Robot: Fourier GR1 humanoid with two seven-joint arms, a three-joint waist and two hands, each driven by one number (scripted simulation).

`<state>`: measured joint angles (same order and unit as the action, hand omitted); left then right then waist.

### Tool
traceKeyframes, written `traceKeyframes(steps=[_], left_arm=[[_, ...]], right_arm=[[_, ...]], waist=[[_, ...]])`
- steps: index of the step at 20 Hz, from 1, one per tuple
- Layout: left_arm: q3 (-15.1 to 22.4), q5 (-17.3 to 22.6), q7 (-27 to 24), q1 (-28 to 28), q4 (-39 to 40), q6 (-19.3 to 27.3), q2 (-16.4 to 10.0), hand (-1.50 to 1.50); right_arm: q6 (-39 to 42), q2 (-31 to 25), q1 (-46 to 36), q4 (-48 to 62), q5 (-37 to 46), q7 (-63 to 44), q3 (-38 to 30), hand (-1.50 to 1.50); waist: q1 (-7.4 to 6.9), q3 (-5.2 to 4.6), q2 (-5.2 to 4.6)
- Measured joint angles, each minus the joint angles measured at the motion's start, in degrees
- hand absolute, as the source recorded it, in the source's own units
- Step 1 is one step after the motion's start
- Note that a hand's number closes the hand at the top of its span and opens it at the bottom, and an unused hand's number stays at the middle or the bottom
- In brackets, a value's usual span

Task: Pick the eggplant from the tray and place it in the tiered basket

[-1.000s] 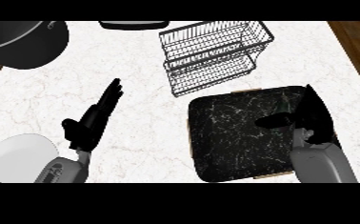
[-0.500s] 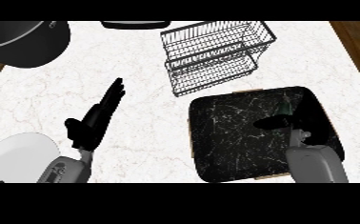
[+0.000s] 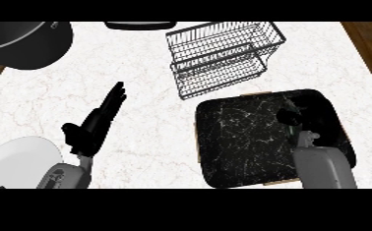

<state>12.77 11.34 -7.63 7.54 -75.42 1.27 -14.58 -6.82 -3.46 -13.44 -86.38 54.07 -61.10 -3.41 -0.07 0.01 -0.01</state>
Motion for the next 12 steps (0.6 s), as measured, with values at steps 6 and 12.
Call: traceKeyframes(steps=[6,12], left_arm=[[-2.0,-1.8,1.9,0.2,-1.6,-0.8,1.1,0.00],[-1.3,-2.0,1.6,0.3,-2.4,-1.8,1.1,0.00]], right_arm=[[-1.9,1.0,-1.7,1.7,2.9,1.5,-0.7,1.50],[10.9,-11.5,-4.1,7.1,-2.6,21.1,3.0,1.50]], waist=[[-0.03,0.00,0.01],[-1.91,0.16,-0.74]])
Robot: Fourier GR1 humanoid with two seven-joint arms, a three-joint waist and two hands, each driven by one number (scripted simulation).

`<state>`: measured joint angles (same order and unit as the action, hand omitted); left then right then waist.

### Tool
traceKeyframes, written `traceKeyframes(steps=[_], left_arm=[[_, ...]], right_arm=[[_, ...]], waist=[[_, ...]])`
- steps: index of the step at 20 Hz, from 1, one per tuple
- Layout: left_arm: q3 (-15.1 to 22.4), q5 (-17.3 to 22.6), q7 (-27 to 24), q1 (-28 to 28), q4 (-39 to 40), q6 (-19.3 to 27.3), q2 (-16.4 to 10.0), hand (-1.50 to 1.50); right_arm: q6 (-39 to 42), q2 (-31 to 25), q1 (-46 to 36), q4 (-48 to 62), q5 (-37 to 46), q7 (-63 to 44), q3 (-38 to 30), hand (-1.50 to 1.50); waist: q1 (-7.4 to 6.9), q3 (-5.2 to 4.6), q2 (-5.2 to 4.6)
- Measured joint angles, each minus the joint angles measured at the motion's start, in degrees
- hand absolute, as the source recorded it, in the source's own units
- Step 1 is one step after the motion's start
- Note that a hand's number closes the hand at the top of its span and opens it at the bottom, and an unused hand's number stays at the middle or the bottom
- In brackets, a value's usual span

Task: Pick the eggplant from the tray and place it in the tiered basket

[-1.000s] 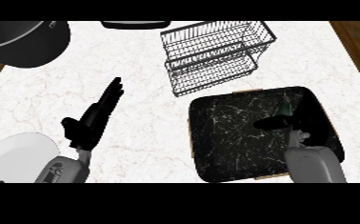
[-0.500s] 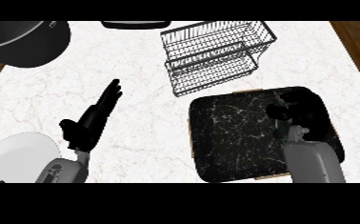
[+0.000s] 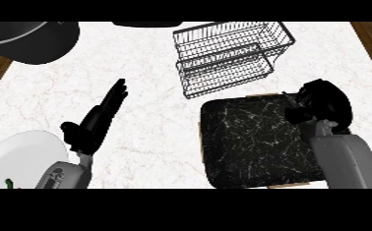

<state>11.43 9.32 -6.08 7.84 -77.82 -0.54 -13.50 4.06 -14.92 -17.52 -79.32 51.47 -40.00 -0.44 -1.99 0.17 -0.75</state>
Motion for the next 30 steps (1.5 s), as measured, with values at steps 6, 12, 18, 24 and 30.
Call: traceKeyframes(steps=[6,12,18,24,30], left_arm=[[0.2,-0.2,0.1,1.0,0.4,-0.1,0.3,0.00],[0.0,-0.2,0.3,1.0,0.5,0.0,0.5,0.00],[0.6,-1.4,-0.9,0.6,1.7,0.3,1.4,0.00],[-0.1,-1.9,-0.4,0.8,1.8,0.1,1.7,0.00],[-0.6,-2.2,-0.4,0.3,1.6,-0.2,2.1,0.00]], right_arm=[[8.9,-14.4,-2.1,3.8,-4.1,25.4,2.5,1.50],[14.8,-21.9,-7.7,11.5,-17.9,47.8,-6.4,1.50],[21.8,-26.6,-17.9,21.6,-26.6,61.5,-12.8,1.50],[27.6,-27.9,-31.3,29.9,-28.0,61.7,-12.8,1.50],[28.6,-22.3,-43.8,33.0,-28.8,51.6,-11.9,1.50]], waist=[[-0.36,0.15,-0.52],[-0.12,0.19,-0.25],[-0.21,0.00,0.00],[0.26,-0.14,0.35],[0.54,-0.21,0.56]])
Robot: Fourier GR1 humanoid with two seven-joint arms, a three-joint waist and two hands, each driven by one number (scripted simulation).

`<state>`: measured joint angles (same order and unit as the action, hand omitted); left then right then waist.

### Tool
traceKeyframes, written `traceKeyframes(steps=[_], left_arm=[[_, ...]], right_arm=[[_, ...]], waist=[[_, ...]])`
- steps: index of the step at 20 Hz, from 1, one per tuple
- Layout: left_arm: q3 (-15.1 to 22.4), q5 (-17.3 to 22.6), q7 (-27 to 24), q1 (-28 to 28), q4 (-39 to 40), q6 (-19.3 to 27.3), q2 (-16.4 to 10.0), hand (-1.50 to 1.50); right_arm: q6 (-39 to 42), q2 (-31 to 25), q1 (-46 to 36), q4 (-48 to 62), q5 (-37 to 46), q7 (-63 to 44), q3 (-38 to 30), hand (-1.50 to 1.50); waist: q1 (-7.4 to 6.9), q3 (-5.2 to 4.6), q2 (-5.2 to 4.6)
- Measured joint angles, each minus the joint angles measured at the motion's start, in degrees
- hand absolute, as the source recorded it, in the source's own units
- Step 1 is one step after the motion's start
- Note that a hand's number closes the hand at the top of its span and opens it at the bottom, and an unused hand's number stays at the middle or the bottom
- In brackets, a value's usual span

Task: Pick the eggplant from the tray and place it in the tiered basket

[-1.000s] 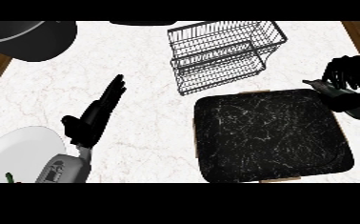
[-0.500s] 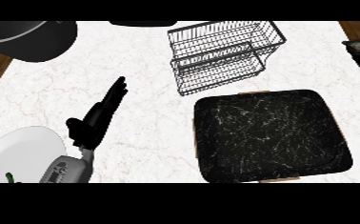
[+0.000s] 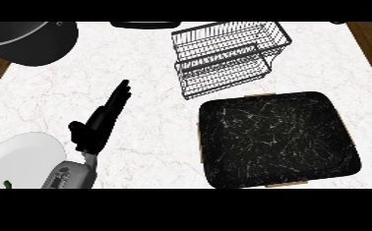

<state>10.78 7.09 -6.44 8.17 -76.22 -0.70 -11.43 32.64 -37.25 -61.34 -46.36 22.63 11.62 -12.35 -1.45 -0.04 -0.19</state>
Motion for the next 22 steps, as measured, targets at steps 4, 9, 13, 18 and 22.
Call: traceKeyframes(steps=[4,9,13,18,22], left_arm=[[-0.7,0.3,1.0,0.3,-0.6,-0.7,-0.3,0.00],[-0.9,-0.7,0.3,0.3,0.6,-0.5,0.5,0.00],[-1.1,-0.8,0.7,0.0,0.1,-0.7,0.7,0.00],[-1.8,-1.0,-0.4,-0.1,0.6,-1.9,0.6,0.00],[-2.0,-1.1,0.0,-1.0,-0.3,-2.2,0.7,0.00]], right_arm=[[-1.3,5.3,-6.3,2.2,0.4,-6.4,1.3,1.50],[-2.7,10.2,-12.3,5.1,1.0,-11.4,2.5,1.50],[-4.7,15.1,-15.0,7.0,2.4,-13.6,4.3,1.50],[-7.5,19.8,-16.9,10.5,3.8,-13.9,5.6,1.50],[-10.1,23.2,-17.0,12.9,4.9,-13.0,6.4,1.50]], waist=[[0.04,-0.02,0.04],[0.18,-0.03,-0.01],[0.18,0.00,-0.01],[0.08,-0.02,-0.11],[0.07,-0.01,-0.11]])
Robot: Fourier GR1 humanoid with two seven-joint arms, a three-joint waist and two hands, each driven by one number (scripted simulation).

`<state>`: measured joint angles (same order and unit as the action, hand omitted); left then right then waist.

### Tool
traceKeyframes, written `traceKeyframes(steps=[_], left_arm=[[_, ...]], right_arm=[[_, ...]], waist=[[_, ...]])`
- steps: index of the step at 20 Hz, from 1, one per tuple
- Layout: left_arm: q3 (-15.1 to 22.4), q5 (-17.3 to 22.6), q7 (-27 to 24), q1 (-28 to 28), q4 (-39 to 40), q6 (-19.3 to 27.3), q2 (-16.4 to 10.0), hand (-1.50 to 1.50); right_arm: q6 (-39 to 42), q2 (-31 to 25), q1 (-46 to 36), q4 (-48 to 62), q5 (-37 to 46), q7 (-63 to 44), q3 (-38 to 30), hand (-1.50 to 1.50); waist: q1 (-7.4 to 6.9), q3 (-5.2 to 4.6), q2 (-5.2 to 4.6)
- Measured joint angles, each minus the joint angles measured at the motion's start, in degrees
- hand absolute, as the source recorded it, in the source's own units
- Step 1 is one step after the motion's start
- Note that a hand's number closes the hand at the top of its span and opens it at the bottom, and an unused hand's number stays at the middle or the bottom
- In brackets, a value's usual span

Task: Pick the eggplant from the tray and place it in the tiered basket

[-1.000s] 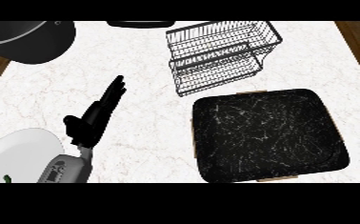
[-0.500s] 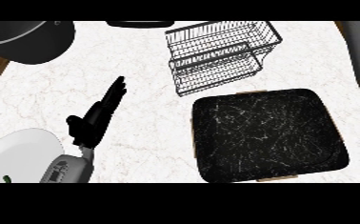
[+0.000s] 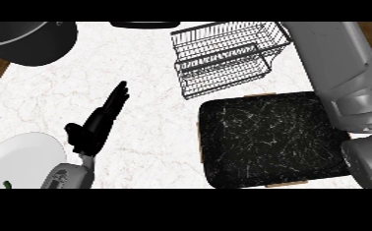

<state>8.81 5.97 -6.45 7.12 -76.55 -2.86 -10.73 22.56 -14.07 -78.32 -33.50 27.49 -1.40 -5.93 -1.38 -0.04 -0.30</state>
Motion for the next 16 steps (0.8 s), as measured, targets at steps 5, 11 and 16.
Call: traceKeyframes(steps=[5,11,16], left_arm=[[-0.1,-0.5,0.2,0.0,-0.3,0.0,0.6,0.00],[-1.0,-0.6,1.1,0.6,-0.4,-0.1,0.5,0.00],[-1.3,-0.7,1.2,0.2,-0.9,-0.1,0.6,0.00]], right_arm=[[-1.4,4.0,-1.0,2.9,-1.0,-0.4,-1.0,1.50],[0.8,6.5,-2.2,6.8,-5.0,-6.0,-4.5,1.50],[3.5,7.7,-2.6,9.7,-10.1,-15.0,-9.1,-1.50]], waist=[[0.00,0.01,-0.01],[0.38,0.01,0.12],[0.84,0.02,0.35]])
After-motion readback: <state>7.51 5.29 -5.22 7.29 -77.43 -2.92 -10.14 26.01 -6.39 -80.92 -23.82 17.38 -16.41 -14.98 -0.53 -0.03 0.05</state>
